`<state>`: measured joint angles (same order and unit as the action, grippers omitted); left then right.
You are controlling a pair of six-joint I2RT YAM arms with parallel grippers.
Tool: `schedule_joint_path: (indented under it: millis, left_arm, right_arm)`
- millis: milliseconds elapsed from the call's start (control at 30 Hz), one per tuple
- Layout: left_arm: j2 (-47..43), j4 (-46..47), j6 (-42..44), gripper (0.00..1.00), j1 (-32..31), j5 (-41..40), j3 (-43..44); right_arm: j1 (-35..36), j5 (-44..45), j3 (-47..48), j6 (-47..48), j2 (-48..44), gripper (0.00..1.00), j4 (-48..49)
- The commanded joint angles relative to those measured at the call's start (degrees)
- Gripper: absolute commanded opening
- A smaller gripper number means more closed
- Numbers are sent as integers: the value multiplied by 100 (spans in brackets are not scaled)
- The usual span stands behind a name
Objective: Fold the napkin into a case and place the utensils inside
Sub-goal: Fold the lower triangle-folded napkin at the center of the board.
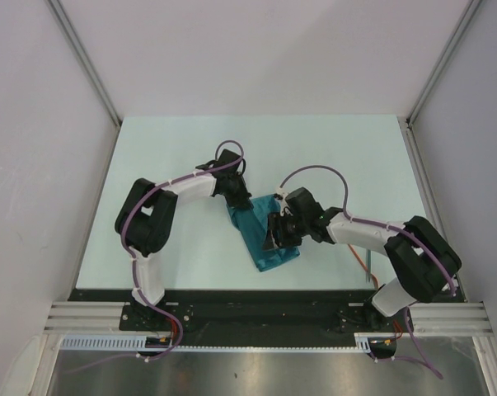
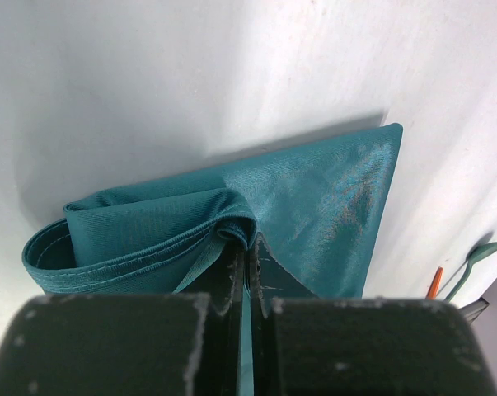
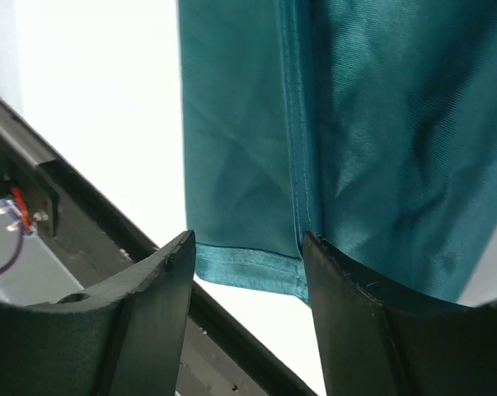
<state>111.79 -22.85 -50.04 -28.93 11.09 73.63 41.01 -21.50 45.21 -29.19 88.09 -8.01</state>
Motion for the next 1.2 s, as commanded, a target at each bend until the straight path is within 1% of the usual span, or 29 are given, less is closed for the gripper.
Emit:
schedule_joint_path:
  millis: [0,167,300,433,467,533,567,633,667,733,767,867,1000,1100,1167]
  left_arm:
    - [-69,97,12,0,-34,-2,170]
    - [-175,-9,205,0,-43,69,126]
    - [-333,17,267,0,-52,51,-58]
    - [-342,9,311,1,-52,69,-59]
    - [-333,-17,311,1,-52,60,-41]
    - [-333,0,319,2,-52,60,-32]
    - [-333,9,320,2,-52,51,-15]
    - [-359,26,311,5,-51,60,-6]
    - [-351,35,319,5,-52,60,-6]
    - [-333,88,293,8,-52,103,-6]
    - [-307,140,276,8,-52,130,3]
    - [-245,211,232,8,-52,200,38]
    - [-140,316,162,8,-60,271,73]
    - [-113,343,135,8,-60,244,91]
    - [-122,334,135,11,-69,235,64]
  right_arm:
    - [3,418,251,352,111,61,-280]
    - [-32,541,278,519,190,63,-377]
    - [-23,375,295,520,304,63,-280]
    - [56,190,243,345,410,59,-26]
    - [99,103,234,292,410,52,10]
    - [126,6,155,125,419,42,185]
    - [135,-108,120,54,402,35,264]
    - [152,-223,23,-86,393,29,570]
    - [144,-337,-55,-200,410,23,633]
    - [144,-381,-109,-315,550,17,739]
    - [144,-451,-135,-394,594,10,853]
    - [135,-513,-240,-517,726,1,1126]
    - [56,-487,-346,-737,727,0,1319]
    - [3,-356,-416,-755,569,0,1241]
    - [-67,-320,-434,-755,429,0,1127]
